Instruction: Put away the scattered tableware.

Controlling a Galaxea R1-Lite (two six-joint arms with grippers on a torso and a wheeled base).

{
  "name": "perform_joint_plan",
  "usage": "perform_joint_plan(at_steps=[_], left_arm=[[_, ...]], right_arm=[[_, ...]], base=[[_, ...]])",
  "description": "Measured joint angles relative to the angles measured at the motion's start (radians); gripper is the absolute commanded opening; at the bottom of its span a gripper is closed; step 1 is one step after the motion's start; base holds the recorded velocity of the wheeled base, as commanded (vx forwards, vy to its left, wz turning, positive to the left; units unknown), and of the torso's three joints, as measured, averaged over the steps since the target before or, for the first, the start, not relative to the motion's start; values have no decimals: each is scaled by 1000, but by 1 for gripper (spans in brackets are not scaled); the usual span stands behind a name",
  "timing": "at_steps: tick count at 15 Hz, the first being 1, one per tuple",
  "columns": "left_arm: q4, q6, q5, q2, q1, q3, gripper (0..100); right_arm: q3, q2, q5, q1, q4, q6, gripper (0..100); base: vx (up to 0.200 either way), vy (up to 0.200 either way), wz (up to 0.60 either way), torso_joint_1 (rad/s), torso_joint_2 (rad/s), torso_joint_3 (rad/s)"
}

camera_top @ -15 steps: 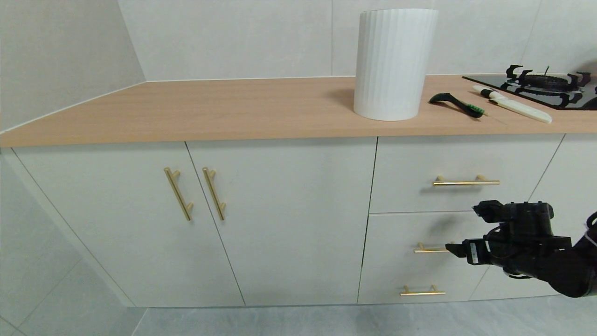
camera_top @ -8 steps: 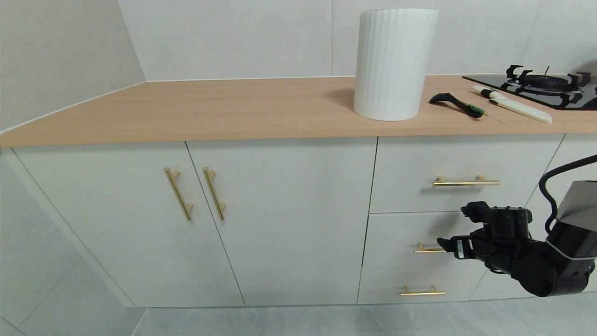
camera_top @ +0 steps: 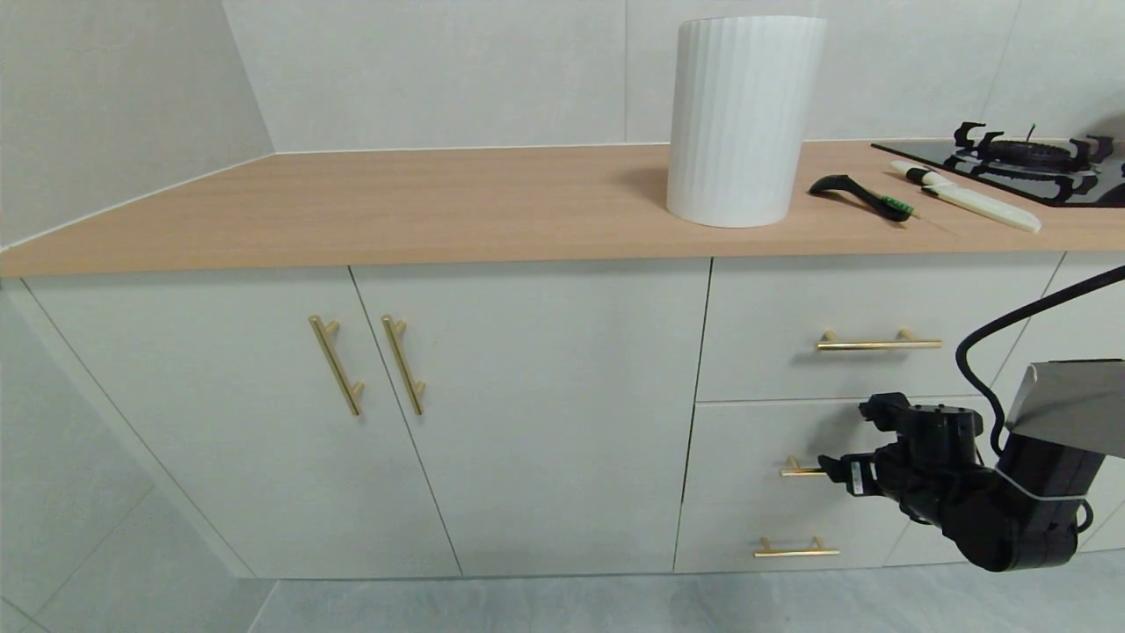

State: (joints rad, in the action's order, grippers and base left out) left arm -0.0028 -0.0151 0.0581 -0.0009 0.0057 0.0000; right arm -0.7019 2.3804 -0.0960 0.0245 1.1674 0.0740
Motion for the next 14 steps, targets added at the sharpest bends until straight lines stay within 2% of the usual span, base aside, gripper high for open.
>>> perform_joint_plan(at_steps=[11,14], left_arm=[[0,0,0,0,0,0,100],[0,0,0,0,0,0,100]], right_arm=[[53,3,10,-8,-12,6,100],[127,-101,57,-19,-110,9,100]], base=[[0,0,0,0,0,0],[0,0,0,0,0,0]])
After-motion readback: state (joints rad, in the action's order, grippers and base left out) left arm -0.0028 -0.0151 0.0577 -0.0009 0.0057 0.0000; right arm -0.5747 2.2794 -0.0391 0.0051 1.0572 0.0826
